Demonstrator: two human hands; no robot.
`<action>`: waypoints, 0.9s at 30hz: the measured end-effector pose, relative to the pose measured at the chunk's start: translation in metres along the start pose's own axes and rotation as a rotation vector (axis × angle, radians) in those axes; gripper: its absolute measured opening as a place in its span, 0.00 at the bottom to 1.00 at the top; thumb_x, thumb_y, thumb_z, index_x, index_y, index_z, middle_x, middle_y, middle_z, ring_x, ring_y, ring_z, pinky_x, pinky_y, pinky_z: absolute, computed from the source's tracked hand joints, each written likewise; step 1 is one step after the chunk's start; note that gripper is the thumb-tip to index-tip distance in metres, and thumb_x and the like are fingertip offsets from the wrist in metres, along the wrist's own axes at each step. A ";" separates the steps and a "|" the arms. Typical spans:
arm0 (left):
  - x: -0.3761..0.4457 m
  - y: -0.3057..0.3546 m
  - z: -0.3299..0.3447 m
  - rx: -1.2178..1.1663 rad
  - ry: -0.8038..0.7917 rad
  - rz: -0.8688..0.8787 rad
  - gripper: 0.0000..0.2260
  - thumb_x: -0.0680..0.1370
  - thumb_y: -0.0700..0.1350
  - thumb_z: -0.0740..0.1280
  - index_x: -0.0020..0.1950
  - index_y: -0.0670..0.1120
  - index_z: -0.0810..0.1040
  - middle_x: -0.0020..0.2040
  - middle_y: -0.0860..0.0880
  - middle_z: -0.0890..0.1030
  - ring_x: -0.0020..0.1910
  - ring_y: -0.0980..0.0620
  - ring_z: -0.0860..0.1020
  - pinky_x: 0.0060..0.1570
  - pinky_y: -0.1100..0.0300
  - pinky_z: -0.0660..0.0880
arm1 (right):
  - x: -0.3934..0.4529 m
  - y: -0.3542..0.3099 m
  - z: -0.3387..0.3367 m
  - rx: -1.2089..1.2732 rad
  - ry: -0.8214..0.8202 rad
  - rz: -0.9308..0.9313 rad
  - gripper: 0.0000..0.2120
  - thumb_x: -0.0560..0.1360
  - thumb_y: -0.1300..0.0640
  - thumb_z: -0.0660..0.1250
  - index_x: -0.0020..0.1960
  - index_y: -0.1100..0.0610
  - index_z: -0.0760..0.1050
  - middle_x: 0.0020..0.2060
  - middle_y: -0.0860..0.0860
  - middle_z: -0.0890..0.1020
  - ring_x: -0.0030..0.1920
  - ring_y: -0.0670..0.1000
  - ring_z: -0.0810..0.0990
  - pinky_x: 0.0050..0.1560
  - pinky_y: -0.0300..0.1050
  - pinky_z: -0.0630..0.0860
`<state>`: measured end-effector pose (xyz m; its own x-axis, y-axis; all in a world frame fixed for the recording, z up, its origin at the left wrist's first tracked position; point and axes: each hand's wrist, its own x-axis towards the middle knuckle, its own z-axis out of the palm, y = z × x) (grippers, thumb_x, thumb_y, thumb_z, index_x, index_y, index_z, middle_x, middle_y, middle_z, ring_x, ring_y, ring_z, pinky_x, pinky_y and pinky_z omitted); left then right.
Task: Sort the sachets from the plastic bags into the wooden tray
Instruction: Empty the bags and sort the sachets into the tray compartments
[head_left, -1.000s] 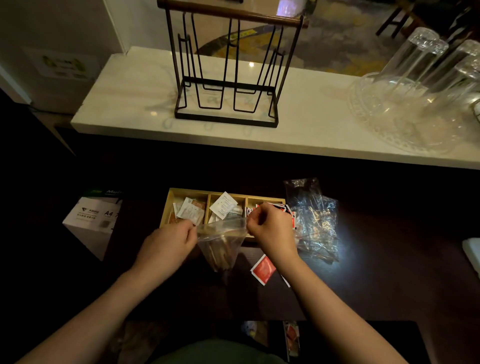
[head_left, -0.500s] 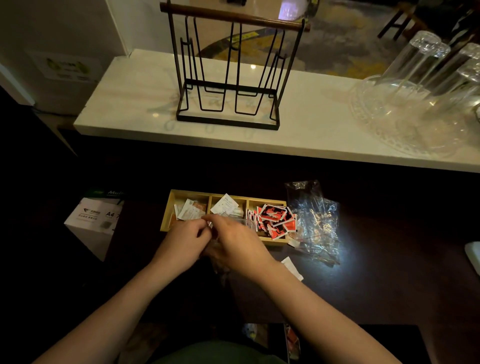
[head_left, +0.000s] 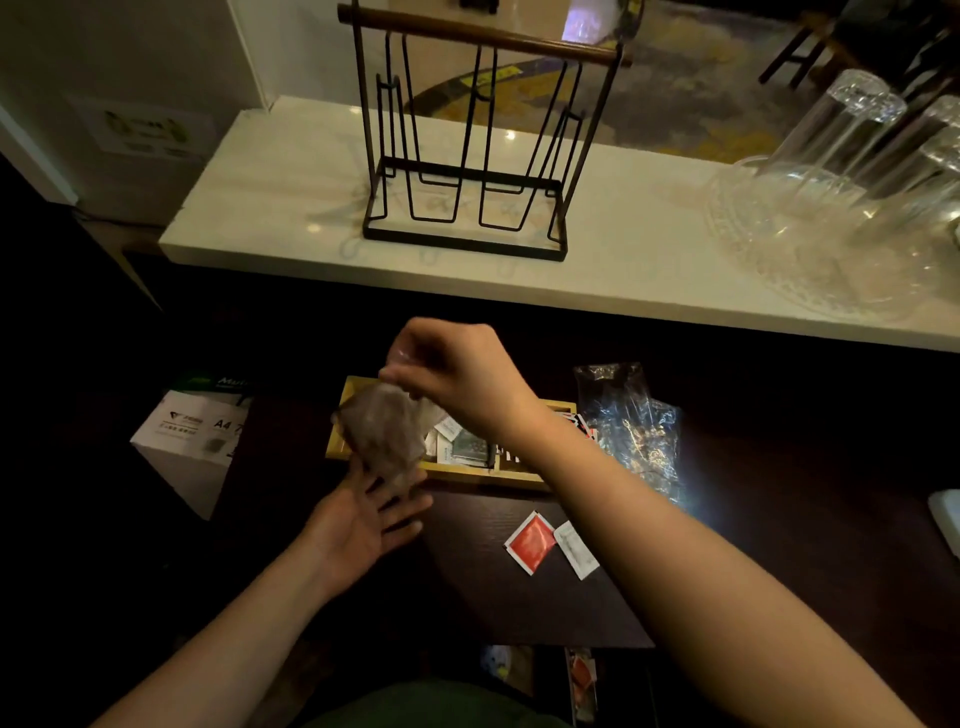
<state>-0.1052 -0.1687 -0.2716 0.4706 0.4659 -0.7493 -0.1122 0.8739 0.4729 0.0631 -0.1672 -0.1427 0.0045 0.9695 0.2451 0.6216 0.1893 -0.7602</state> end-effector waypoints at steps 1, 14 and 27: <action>-0.002 0.005 0.004 0.007 0.046 0.071 0.17 0.81 0.57 0.51 0.56 0.52 0.76 0.52 0.49 0.82 0.42 0.48 0.82 0.30 0.61 0.77 | 0.003 0.002 -0.002 -0.006 0.024 0.022 0.07 0.72 0.56 0.71 0.43 0.60 0.77 0.33 0.47 0.78 0.34 0.46 0.79 0.39 0.40 0.74; -0.009 0.064 -0.055 0.549 0.648 0.735 0.15 0.82 0.49 0.54 0.51 0.41 0.75 0.45 0.41 0.77 0.40 0.47 0.76 0.34 0.53 0.75 | 0.016 0.052 0.021 -0.287 -0.065 0.222 0.07 0.73 0.56 0.70 0.50 0.55 0.83 0.46 0.53 0.83 0.46 0.51 0.82 0.48 0.47 0.80; -0.022 0.109 -0.042 0.767 0.743 0.984 0.14 0.82 0.47 0.55 0.55 0.44 0.78 0.41 0.55 0.78 0.37 0.52 0.75 0.35 0.60 0.71 | 0.017 0.084 0.059 -0.008 -0.064 0.426 0.06 0.74 0.64 0.69 0.50 0.61 0.82 0.46 0.57 0.85 0.43 0.50 0.84 0.47 0.42 0.82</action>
<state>-0.1643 -0.0778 -0.2228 -0.0993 0.9927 0.0688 0.4824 -0.0125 0.8758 0.0686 -0.1258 -0.2380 0.2140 0.9684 -0.1279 0.5806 -0.2314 -0.7806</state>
